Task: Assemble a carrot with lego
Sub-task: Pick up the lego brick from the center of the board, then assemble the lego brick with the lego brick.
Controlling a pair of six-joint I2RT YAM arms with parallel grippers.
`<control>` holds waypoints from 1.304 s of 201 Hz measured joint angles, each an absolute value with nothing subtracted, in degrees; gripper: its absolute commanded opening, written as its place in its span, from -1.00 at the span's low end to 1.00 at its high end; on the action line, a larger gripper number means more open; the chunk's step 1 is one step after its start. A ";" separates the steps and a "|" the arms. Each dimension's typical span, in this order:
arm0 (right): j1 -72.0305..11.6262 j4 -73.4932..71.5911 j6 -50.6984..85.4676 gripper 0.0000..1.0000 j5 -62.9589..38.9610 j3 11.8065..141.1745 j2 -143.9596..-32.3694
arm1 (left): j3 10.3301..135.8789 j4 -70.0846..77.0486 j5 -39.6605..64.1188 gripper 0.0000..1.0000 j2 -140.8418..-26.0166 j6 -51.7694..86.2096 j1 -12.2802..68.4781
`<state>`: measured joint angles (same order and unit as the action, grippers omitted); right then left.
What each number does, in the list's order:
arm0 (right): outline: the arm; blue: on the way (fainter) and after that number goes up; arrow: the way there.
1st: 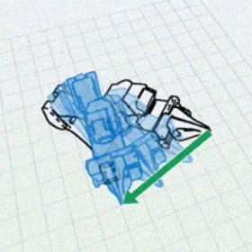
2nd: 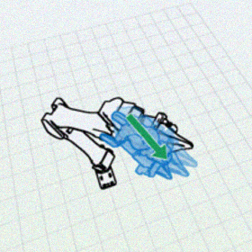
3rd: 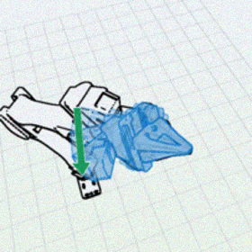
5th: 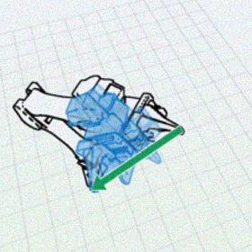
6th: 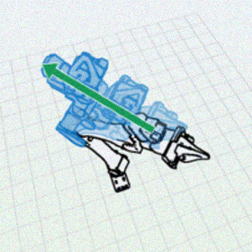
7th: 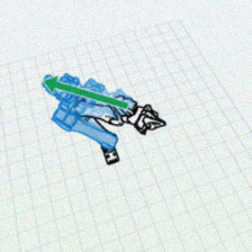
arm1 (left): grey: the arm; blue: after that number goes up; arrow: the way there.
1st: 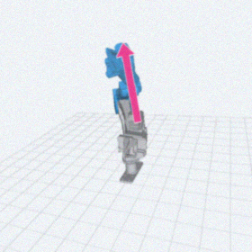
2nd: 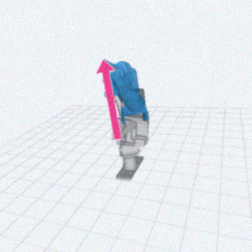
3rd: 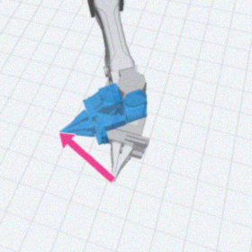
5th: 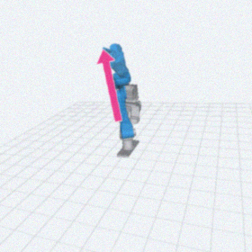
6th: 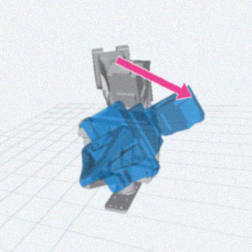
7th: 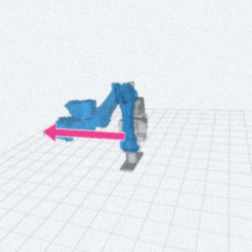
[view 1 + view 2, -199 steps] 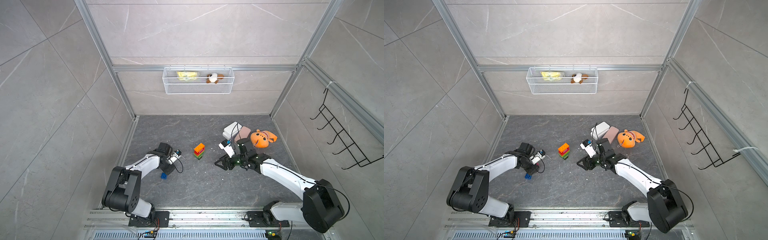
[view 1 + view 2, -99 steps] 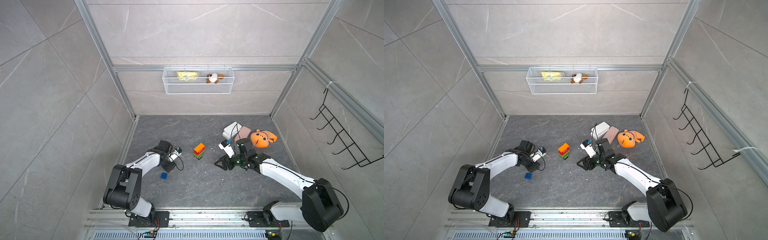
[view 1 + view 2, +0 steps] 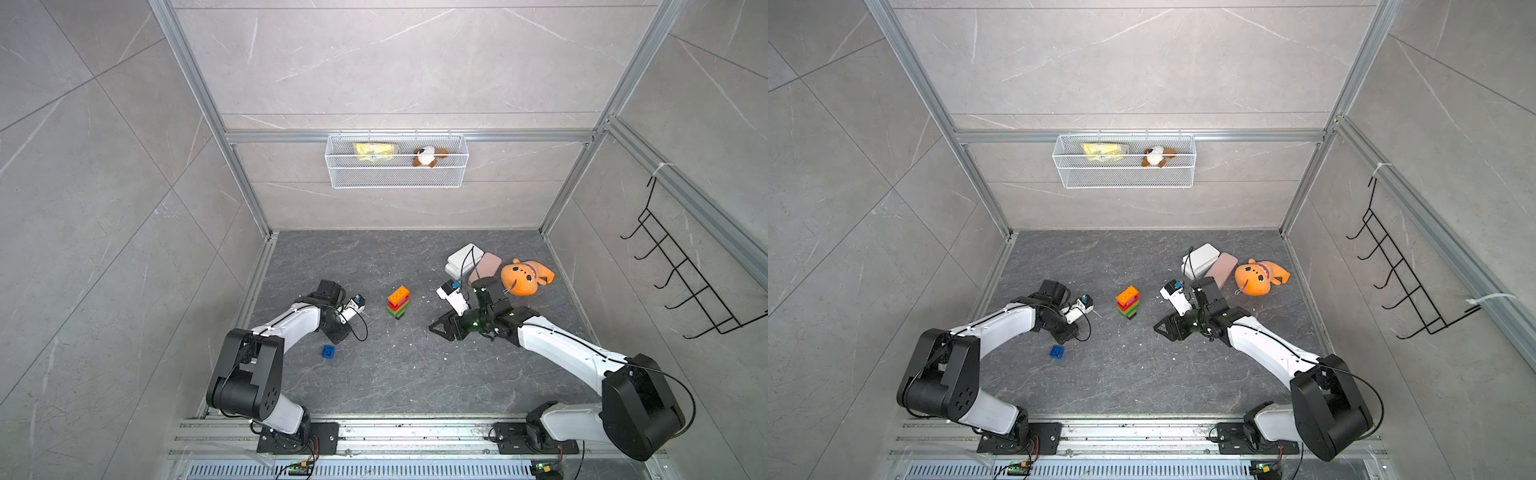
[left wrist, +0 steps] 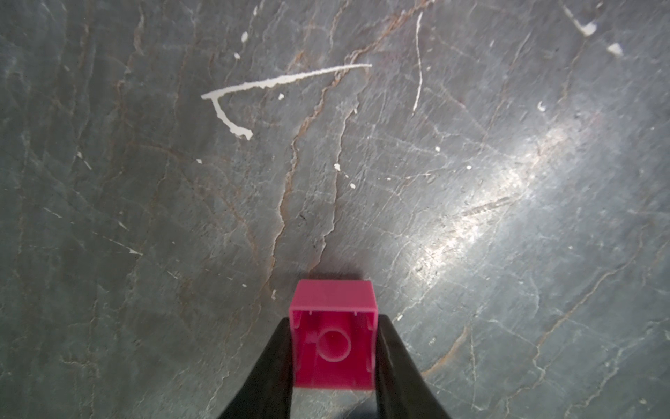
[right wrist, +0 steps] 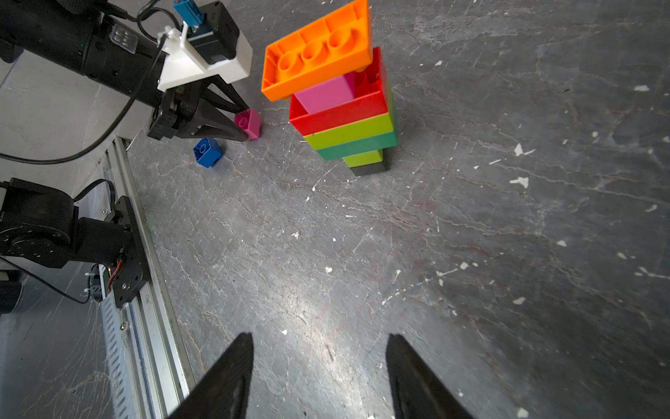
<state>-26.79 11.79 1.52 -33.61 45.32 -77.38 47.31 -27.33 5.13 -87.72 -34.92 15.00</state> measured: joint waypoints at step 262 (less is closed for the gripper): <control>-25.06 18.72 14.00 0.40 -52.36 85.76 -113.58 | 71.13 -43.05 8.86 -0.93 -83.13 -8.32 26.20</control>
<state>-25.06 18.72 14.00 -52.36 85.76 -113.58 71.13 -43.05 8.86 -83.13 -8.32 26.20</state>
